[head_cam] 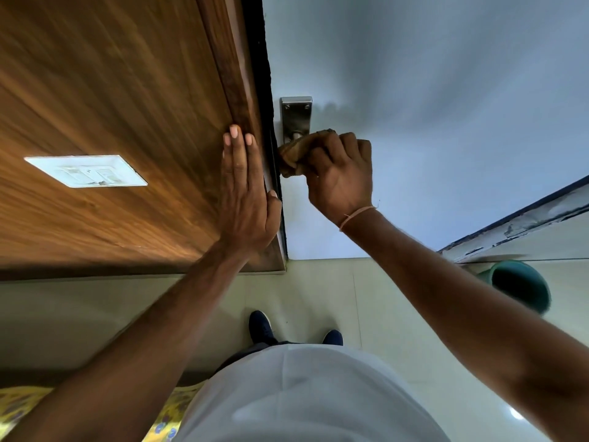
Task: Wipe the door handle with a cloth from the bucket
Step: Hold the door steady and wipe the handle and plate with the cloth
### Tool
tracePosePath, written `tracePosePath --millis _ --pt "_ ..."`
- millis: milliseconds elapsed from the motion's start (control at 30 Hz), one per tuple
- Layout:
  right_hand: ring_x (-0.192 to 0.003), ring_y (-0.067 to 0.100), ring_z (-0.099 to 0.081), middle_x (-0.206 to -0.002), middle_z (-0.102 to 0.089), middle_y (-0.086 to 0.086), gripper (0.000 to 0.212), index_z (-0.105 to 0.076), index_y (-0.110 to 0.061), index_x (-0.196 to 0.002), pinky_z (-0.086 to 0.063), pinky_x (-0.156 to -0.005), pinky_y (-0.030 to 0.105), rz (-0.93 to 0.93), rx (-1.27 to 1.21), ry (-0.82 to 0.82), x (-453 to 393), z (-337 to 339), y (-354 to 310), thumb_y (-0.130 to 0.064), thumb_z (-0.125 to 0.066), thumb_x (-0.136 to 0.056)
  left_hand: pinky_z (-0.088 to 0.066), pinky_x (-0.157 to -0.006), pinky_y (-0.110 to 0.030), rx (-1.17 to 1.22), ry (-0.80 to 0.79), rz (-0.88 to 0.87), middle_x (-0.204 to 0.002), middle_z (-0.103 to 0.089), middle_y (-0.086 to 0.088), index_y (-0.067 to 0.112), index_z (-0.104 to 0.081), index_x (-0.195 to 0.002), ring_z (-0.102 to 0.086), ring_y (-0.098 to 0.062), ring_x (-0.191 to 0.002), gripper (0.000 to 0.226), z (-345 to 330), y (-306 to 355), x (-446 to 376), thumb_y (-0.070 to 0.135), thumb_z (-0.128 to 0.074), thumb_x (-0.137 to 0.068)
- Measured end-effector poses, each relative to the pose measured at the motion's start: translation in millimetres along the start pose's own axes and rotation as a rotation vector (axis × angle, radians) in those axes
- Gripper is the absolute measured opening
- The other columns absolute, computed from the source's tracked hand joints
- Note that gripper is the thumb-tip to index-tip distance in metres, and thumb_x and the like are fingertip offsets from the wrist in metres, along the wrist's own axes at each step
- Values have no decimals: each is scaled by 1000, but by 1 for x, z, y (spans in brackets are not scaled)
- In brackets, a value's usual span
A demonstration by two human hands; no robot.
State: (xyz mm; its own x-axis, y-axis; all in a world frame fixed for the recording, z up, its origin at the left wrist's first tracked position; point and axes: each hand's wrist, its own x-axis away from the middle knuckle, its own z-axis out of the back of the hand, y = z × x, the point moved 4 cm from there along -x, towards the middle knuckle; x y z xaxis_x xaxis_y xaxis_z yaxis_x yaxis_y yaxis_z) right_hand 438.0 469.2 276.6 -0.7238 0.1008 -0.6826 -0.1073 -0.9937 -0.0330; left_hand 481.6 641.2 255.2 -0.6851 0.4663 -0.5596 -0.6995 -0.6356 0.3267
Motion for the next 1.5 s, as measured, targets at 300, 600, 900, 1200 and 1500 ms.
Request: tracePosePath --millis 300,600,900,1200,1500 --pt "-101 32 -62 -110 -69 7 55 -73 -13 -103 -42 -89 45 -221 11 -65 -12 4 -8 -65 -59 -94 -14 -138 -56 -3 -4 11 -176 -11 -34 -11 -15 -166 -8 -46 -167 87 0 1 0 17 -49 -91" --pt "-114 36 -68 -119 -75 13 33 -72 -6 -126 -42 -102 47 -103 52 4 -12 -24 -30 -24 -60 -100 -17 -137 -58 1 -3 -2 -176 -10 -33 -11 -16 -166 -9 -45 -167 88 2 0 0 15 -52 -90" --pt "-114 28 -71 -122 -77 3 25 -76 -15 -122 -44 -98 42 44 -21 116 -2 -17 5 -20 -68 -98 -22 -135 -60 -28 -10 -36 -176 -13 -32 -9 -17 -167 -11 -43 -167 86 6 -4 2 15 -53 -92" --pt "-124 29 -71 -129 -76 8 20 -80 -9 -119 -56 -103 46 245 -299 137 -3 -16 22 -15 -76 -99 -21 -135 -60 -9 -11 -29 -175 -14 -34 -10 -18 -166 -12 -45 -167 85 4 -3 2 17 -50 -92" --pt "-115 33 -73 -124 -77 10 19 -79 -10 -117 -55 -103 46 146 -209 114 -6 -28 -8 -12 -72 -99 -15 -137 -60 5 25 9 -172 -16 -40 -16 -16 -163 -14 -54 -163 92 -7 3 -3 16 -56 -86"
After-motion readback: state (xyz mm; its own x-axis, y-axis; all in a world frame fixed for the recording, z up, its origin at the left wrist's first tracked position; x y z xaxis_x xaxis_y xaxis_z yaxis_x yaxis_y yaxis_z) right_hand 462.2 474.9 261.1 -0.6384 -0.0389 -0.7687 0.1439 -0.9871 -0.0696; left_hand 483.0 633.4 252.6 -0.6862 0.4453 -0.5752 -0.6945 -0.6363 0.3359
